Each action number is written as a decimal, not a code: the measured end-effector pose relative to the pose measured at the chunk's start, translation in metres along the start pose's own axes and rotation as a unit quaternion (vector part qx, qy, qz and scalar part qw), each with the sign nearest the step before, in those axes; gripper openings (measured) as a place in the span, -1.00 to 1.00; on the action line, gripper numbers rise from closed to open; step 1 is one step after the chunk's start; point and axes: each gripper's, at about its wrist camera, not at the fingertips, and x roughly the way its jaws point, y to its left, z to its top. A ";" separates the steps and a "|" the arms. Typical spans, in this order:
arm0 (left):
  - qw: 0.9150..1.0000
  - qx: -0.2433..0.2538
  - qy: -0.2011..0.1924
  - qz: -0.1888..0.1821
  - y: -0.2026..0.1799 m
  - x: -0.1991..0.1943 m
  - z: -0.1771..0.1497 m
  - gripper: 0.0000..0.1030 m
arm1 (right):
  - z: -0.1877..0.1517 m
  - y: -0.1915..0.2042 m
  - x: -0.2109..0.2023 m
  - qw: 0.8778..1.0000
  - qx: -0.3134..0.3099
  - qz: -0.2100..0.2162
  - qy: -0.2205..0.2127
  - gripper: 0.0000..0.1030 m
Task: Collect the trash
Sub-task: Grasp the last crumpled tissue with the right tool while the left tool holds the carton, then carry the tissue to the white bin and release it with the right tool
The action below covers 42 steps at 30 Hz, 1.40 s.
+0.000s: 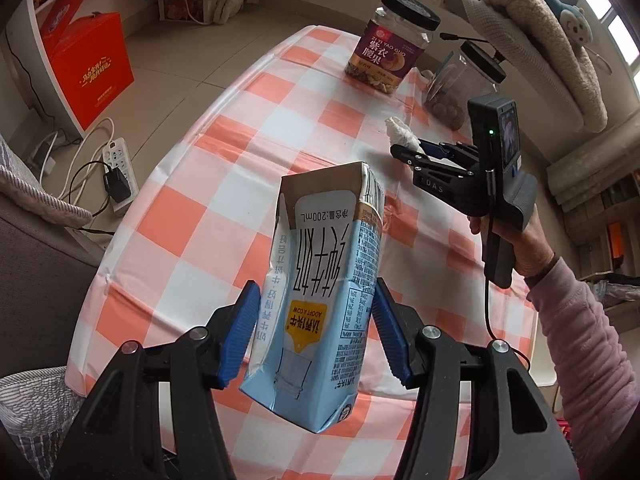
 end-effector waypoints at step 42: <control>0.991 0.080 -0.108 -0.009 -0.086 -0.040 -0.031 0.09 | -0.234 -0.068 -0.406 0.868 0.369 -0.320 -0.086 -0.37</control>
